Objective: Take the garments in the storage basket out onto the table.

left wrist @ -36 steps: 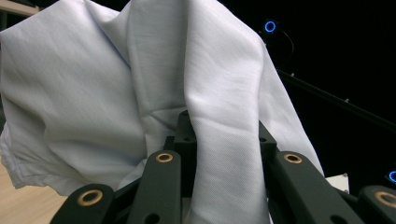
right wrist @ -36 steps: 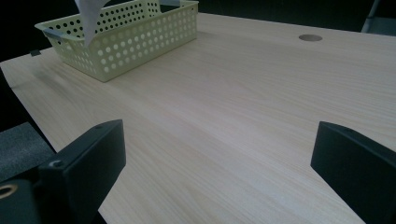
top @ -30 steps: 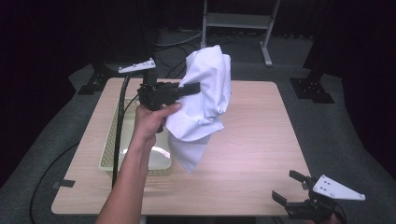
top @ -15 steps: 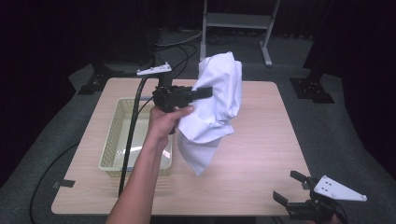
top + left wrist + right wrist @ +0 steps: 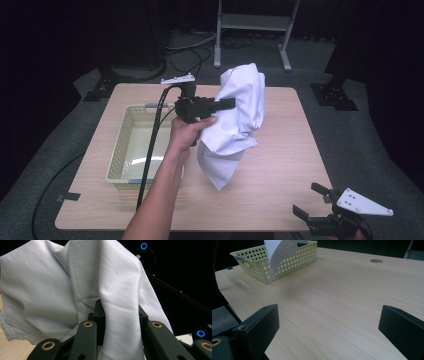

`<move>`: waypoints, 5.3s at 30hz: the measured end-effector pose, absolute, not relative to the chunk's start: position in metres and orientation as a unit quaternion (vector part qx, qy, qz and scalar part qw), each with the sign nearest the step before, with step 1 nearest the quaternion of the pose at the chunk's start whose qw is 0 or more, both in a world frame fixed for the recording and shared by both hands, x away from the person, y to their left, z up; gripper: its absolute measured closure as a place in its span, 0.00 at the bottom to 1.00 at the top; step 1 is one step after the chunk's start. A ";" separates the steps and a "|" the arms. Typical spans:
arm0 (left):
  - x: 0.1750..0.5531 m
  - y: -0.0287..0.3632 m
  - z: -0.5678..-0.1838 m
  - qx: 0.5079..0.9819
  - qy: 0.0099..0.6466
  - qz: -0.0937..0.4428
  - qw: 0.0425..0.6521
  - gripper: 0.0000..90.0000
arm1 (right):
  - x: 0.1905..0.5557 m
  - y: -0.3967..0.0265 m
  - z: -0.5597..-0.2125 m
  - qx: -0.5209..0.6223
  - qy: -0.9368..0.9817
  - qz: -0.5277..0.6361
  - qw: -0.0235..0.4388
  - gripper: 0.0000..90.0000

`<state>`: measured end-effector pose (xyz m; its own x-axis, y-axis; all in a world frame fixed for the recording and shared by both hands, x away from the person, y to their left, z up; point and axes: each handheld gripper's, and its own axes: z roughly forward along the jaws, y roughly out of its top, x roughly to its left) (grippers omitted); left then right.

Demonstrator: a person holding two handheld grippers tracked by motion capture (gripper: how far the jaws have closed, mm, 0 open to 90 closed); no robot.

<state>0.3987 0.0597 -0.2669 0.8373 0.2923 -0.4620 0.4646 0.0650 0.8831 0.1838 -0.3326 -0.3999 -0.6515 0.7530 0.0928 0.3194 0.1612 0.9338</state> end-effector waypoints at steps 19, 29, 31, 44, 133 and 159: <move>0.410 0.037 -0.275 0.677 0.284 -0.077 0.675 0.81 | 0.183 -0.334 -0.400 0.364 0.734 0.535 0.204 0.03; 0.417 0.025 -0.281 0.671 0.295 -0.065 0.677 0.81 | 0.183 -0.335 -0.400 0.365 0.734 0.535 0.204 0.03; 0.419 0.023 -0.283 0.668 0.298 -0.066 0.679 0.81 | 0.183 -0.335 -0.400 0.365 0.734 0.535 0.205 0.03; 0.425 0.010 -0.306 0.670 0.318 -0.077 0.666 0.80 | 0.183 -0.337 -0.400 0.366 0.733 0.535 0.205 0.03; 0.430 -0.024 -0.422 0.709 0.419 -0.118 0.555 0.75 | 0.182 -0.335 -0.403 0.364 0.737 0.534 0.200 0.03; 0.428 -0.026 -0.420 0.717 0.424 -0.108 0.542 0.55 | 0.183 -0.333 -0.404 0.363 0.739 0.533 0.195 0.03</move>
